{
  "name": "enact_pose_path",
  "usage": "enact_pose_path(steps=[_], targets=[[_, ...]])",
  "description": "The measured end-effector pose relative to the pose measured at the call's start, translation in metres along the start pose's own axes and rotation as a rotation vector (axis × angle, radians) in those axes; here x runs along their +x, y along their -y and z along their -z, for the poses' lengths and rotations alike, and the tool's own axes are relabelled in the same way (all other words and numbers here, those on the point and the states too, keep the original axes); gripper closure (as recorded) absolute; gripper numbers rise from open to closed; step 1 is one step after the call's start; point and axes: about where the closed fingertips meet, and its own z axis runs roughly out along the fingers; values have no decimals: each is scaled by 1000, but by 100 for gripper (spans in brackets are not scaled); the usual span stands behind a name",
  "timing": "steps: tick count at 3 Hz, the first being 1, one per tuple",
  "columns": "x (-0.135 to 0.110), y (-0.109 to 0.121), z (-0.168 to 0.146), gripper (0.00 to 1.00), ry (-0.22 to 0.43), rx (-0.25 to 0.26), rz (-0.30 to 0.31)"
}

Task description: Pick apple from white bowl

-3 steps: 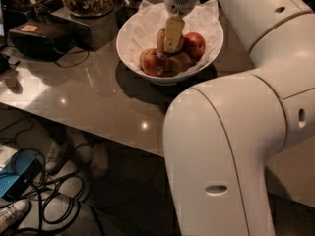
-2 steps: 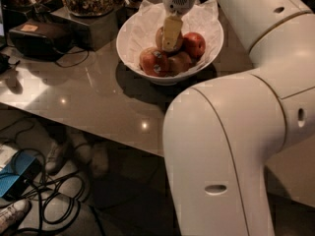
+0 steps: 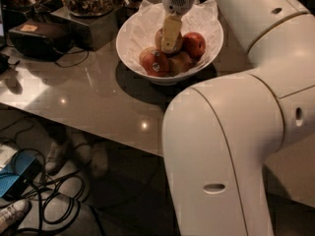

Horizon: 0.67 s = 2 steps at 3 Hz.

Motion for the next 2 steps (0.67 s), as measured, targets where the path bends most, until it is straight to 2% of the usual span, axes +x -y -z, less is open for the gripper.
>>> enact_pose_path(steps=[2], targets=[[-16, 1, 21, 100, 34, 48, -14]])
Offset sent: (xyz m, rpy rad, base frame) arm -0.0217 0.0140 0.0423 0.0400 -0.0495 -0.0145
